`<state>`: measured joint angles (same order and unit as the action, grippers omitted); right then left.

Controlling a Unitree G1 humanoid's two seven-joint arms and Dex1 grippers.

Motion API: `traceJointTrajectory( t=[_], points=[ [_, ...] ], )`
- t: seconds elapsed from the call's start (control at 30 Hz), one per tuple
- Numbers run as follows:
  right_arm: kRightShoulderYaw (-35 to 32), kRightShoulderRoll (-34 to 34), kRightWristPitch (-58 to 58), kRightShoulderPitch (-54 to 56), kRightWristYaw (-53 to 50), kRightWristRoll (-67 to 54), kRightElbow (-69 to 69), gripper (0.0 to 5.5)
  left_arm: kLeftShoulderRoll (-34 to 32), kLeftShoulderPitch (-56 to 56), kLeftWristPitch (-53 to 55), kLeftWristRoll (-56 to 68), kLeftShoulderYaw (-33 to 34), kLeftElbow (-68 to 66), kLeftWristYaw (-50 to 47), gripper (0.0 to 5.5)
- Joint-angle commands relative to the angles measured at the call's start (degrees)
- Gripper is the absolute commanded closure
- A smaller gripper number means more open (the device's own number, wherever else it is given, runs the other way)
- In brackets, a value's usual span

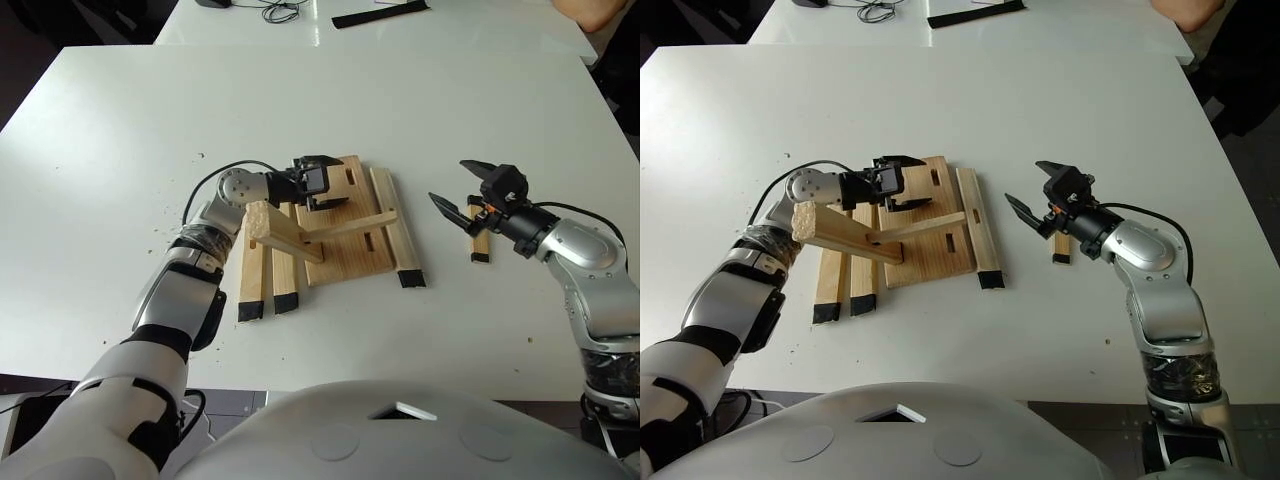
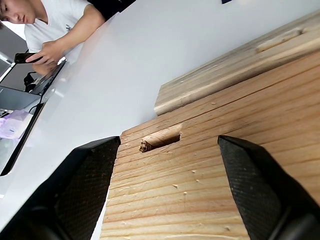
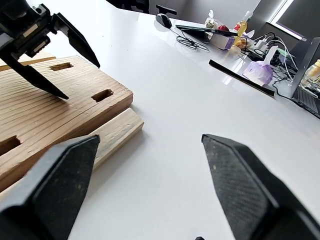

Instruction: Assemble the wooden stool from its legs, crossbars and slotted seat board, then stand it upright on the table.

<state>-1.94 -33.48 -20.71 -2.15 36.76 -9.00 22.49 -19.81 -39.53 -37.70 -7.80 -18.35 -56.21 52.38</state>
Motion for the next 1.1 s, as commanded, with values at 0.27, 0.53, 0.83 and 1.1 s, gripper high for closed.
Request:
traceJointTrajectory(
  t=[0.27,0.53,0.83,1.1],
  points=[
    [0.79,0.16,-0.24,-4.68,-1.77,0.73,3.23,1.7,-0.4,0.87,8.23,5.66,3.44,5.16,4.64,1.84],
    [1.87,-0.93,2.38,-5.78,-1.31,2.87,1.58,1.7,-4.25,1.29,14.19,4.71,8.98,11.9,-3.81,1.84],
    [1.11,-0.13,3.17,-7.24,-2.66,3.24,1.7,1.7,-10.07,-1.95,10.68,-8.7,5.04,2.35,-17.03,1.84],
    [2.72,0.56,2.9,-4.47,-2.5,3.07,0.65,1.7,-7.26,-7.97,10.23,-17.2,0.66,-12.61,-31.12,1.84]
  ],
)
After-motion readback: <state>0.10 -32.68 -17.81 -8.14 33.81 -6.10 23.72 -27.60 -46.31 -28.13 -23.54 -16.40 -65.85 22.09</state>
